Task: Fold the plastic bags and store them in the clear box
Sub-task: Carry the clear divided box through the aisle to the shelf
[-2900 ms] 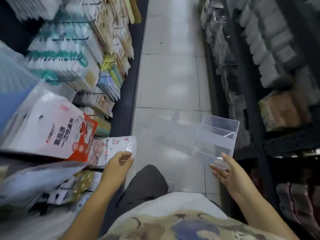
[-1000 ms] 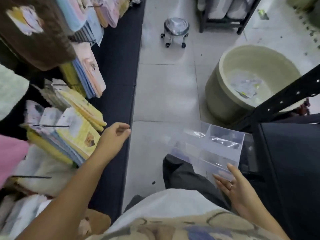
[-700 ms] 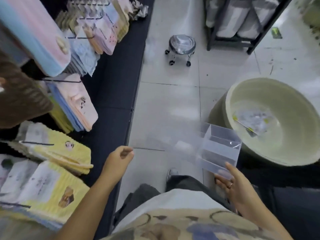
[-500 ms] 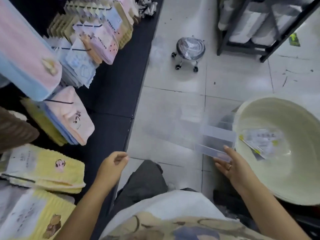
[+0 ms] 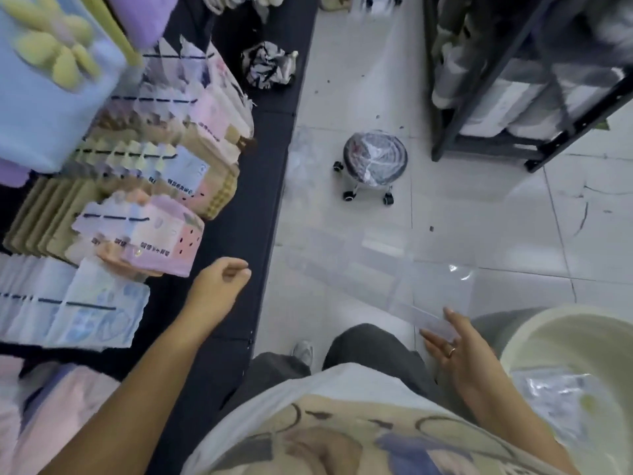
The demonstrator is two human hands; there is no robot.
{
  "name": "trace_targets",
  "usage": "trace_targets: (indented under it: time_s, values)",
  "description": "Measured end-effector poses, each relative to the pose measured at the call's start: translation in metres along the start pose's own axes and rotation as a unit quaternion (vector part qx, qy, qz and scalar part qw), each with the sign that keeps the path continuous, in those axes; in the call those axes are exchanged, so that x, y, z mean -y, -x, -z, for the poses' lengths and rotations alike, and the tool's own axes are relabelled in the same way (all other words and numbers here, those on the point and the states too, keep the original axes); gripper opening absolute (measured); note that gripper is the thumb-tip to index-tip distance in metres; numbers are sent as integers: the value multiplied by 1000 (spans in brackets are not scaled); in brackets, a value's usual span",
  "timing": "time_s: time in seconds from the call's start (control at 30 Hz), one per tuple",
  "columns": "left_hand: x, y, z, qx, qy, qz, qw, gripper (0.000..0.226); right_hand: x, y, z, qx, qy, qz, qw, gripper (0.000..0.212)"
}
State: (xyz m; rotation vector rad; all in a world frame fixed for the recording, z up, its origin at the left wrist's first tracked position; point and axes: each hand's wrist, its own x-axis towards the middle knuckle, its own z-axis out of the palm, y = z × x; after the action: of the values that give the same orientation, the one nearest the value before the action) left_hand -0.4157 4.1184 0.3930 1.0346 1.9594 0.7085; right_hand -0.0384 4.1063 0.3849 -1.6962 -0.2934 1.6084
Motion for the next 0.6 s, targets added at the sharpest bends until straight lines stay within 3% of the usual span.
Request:
trace_targets:
  time_s: [0.13,0.23,0.43,0.6]
  values:
    - [-90,-121,-14,3,3,-58,998,12,65,-62,-30,-5,0,-15,1000,44]
    - [-137,-194,-39,0,8,-65,998,12,123,-126,-57,16,38,-15,999,32]
    - [-175,-280,-94,-30,63,62,996,16,276,-263,-135,62,154,15,986,31]
    - [-189,-322,-116,-68,116,162,978,13,397,-370,-233,149,269,36,951,43]
